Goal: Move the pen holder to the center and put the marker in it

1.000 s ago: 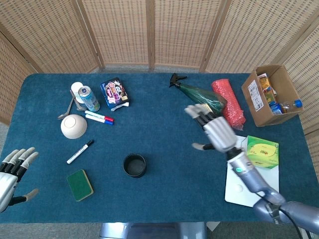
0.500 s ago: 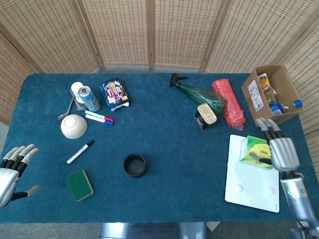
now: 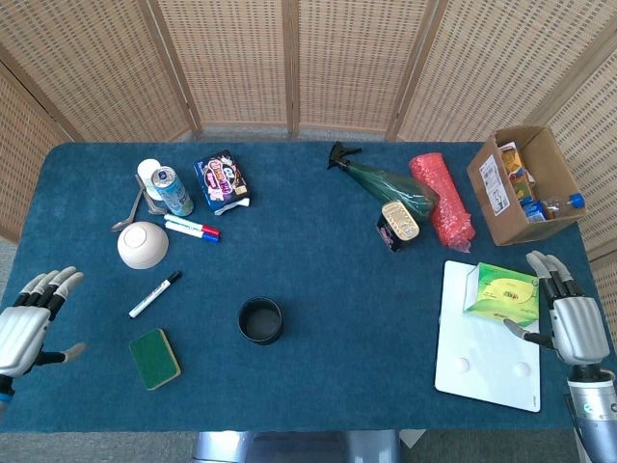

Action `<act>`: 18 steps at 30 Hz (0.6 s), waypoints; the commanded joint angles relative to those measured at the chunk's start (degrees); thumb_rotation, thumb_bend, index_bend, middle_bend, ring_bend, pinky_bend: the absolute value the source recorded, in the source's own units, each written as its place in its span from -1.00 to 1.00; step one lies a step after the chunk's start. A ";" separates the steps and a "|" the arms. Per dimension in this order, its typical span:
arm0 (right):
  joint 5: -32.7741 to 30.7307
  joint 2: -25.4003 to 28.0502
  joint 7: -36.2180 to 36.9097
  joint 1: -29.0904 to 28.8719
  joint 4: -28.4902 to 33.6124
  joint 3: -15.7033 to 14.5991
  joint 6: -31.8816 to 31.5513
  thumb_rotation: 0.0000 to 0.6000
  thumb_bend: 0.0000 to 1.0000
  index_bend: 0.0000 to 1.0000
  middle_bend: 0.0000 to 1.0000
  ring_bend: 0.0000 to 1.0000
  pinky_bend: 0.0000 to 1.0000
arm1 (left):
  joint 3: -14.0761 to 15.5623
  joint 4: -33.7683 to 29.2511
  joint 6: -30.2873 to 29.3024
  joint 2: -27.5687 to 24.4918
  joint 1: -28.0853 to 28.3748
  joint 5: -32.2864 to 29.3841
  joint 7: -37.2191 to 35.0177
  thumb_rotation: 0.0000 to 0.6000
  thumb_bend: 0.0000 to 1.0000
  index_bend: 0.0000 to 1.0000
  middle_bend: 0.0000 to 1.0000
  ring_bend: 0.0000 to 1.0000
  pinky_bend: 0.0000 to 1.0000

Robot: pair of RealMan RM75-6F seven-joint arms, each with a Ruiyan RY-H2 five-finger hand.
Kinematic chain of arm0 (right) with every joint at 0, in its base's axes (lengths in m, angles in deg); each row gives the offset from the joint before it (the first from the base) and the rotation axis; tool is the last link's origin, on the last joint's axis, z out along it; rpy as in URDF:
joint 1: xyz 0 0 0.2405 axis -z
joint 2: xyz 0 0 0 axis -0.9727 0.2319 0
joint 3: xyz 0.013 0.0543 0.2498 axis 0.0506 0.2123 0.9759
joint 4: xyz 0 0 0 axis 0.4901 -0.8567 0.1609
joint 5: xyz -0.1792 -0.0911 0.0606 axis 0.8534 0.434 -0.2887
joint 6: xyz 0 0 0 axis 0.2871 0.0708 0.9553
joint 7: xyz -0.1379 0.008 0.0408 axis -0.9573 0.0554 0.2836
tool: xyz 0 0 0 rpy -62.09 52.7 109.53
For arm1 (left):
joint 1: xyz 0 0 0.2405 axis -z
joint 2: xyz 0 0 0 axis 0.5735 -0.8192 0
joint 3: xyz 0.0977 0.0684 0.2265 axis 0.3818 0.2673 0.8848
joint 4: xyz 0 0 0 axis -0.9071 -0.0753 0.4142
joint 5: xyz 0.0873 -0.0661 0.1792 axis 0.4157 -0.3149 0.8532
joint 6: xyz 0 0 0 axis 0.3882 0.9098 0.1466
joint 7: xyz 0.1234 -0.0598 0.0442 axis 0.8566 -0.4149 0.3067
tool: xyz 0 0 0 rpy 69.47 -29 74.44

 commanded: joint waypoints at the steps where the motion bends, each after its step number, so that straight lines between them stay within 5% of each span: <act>1: 1.05 0.43 1.13 0.37 0.64 0.35 -0.55 1.00 -1.00 -0.98 -0.85 -0.81 -0.38 | -2.07 1.62 3.66 3.04 1.85 -5.40 2.83 1.00 -0.91 -0.89 -1.00 -1.00 -1.00; 18: 3.28 0.91 3.35 1.28 1.64 1.41 -0.14 1.00 -1.00 -0.98 -0.85 -0.81 -0.38 | -7.15 7.41 6.60 19.48 7.56 -18.34 21.69 1.00 -0.90 -0.84 -1.00 -1.00 -1.00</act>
